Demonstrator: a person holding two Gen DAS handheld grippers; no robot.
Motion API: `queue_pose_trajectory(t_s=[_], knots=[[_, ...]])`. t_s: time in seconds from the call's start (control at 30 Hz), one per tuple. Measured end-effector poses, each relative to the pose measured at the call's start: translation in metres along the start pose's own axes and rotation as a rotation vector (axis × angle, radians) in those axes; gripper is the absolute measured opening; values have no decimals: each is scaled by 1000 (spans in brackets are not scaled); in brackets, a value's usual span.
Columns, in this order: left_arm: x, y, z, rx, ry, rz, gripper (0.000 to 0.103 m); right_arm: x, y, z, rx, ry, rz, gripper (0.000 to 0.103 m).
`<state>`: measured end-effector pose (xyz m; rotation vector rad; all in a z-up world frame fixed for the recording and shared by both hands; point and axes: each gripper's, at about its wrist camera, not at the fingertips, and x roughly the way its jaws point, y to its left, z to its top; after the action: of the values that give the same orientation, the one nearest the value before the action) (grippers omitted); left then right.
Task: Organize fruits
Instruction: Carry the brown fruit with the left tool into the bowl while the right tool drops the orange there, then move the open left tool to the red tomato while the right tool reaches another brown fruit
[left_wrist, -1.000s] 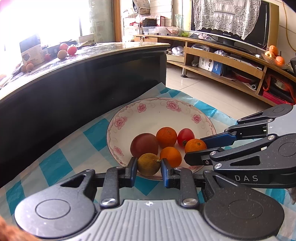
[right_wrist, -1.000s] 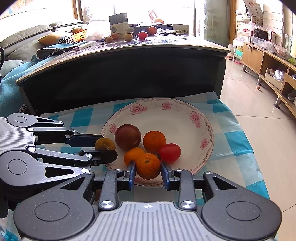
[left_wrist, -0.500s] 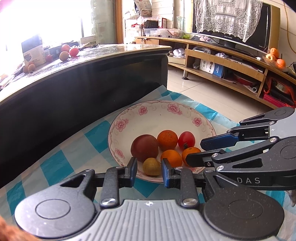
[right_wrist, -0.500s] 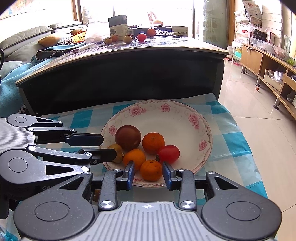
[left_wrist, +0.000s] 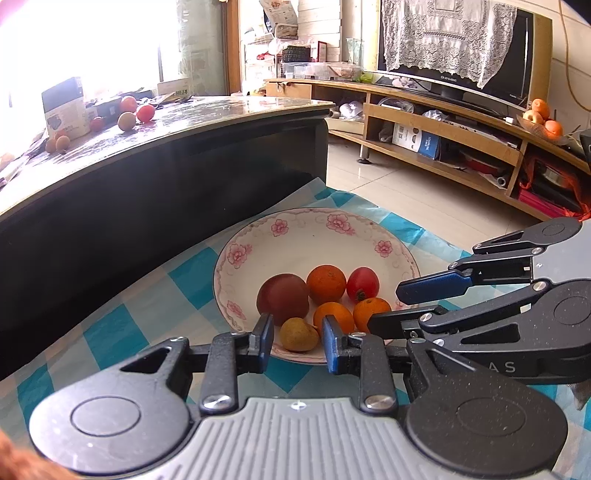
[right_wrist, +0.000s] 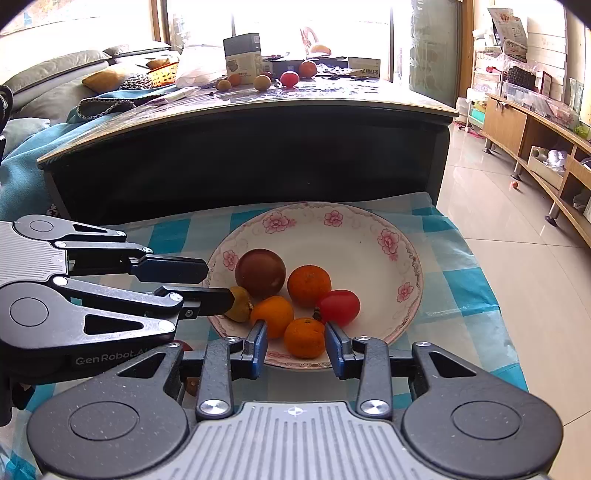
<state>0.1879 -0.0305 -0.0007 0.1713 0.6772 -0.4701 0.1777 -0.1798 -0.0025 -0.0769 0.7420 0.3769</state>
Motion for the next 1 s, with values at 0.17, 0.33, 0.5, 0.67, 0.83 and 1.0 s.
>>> queue_pose_trajectory(t_s=[0.17,0.33,0.5,0.67,0.83,1.0], knots=[[-12,-1,-4,29,8,-18,37,-9,5,-4,-15,10,23,31],[-26,0,-17,65,43,-44,38,-14,10,-11,-17,37,65,31],[-34,7,-31,67,89,-63,38,-10,21,-15,-30,65,111,31],[-35,13,-40,63,122,-62,38,2,33,-19,-59,102,154,31],[-34,15,-44,66,139,-76,38,15,40,-21,-74,126,184,31],[-33,16,-47,71,157,-83,38,25,44,-21,-91,138,187,31]])
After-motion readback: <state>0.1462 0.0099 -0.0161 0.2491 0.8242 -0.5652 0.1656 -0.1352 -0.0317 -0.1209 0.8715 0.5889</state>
